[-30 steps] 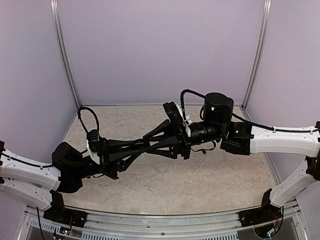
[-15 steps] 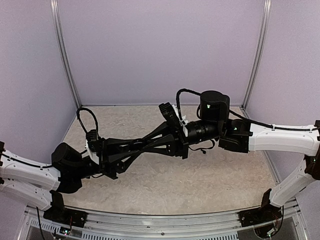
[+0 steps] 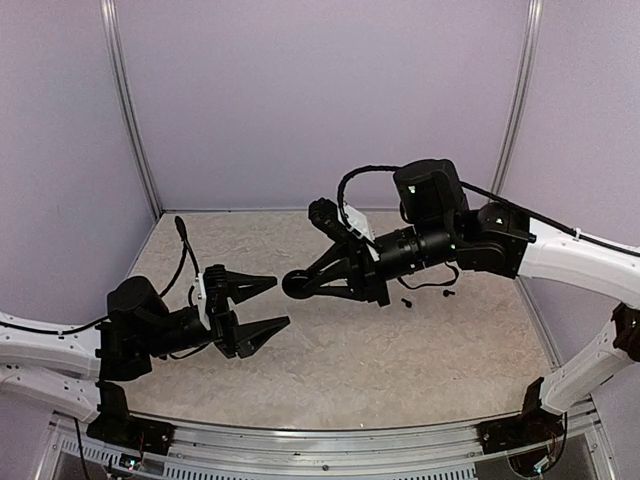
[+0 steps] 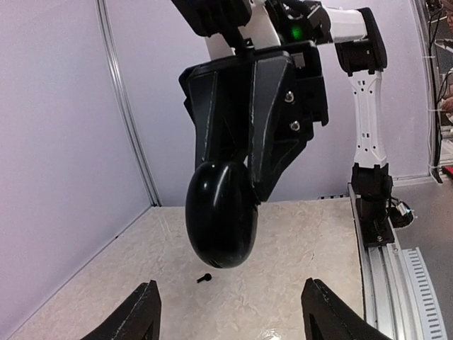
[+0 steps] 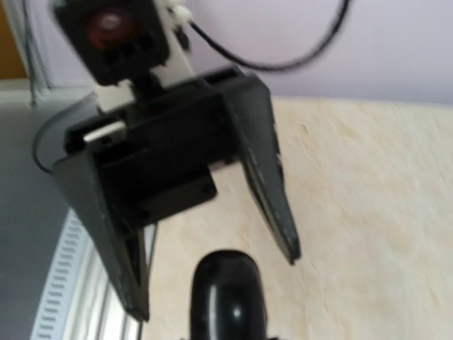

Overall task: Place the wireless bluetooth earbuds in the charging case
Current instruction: Pass from the left arm to the right, then pass from the right arm to the left

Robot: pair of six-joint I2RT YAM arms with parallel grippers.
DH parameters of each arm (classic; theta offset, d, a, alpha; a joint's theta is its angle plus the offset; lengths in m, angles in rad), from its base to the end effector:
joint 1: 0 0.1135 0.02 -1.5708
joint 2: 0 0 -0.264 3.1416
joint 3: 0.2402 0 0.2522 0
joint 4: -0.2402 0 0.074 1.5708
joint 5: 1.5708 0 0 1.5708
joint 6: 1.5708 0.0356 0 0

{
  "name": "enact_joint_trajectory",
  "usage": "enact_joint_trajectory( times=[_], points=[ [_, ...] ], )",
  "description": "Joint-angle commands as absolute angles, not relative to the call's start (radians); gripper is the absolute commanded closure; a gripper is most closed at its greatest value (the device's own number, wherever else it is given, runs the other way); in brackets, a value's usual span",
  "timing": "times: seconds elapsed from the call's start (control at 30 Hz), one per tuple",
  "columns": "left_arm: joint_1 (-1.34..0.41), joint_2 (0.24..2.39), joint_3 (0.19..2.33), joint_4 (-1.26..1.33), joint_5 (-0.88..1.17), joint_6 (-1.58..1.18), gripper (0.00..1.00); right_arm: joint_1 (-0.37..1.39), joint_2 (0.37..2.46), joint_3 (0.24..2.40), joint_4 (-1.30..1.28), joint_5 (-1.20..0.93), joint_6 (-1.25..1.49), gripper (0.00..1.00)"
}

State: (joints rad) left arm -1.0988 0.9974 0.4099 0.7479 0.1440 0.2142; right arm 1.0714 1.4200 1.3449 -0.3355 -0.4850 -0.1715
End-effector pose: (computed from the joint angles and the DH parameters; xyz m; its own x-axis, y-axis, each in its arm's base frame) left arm 0.0963 -0.1998 0.2669 0.2720 -0.0702 -0.9597 0.9088 0.3466 0.2322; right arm 0.1415 0.2940 0.3738 -0.0209 -0.3535 -0.9352 -0.9996 -0.0121 0.0269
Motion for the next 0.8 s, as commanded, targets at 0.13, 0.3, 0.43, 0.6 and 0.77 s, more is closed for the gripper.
enact_joint_trajectory(
  times=[0.13, 0.3, 0.43, 0.6, 0.77],
  points=[
    [-1.082, 1.078, 0.485, 0.632, 0.194, 0.242, 0.34, 1.071, 1.477, 1.456, -0.673, -0.39, -0.187, 0.89],
    [-1.064, 1.156, 0.51, 0.697, 0.295, 0.185, 0.43, 1.09, 1.507, 1.479, -0.715, -0.42, -0.2, 0.89],
    [-1.049, 1.213, 0.535, 0.717, 0.383, 0.16, 0.5, 1.099, 1.533, 1.506, -0.746, -0.421, -0.21, 0.89],
    [-1.045, 1.241, 0.524, 0.748, 0.407, 0.15, 0.55, 1.106, 1.554, 1.537, -0.775, -0.418, -0.217, 0.9],
    [-1.038, 1.243, 0.515, 0.758, 0.417, 0.144, 0.64, 1.113, 1.567, 1.556, -0.793, -0.418, -0.219, 0.9]
  ],
)
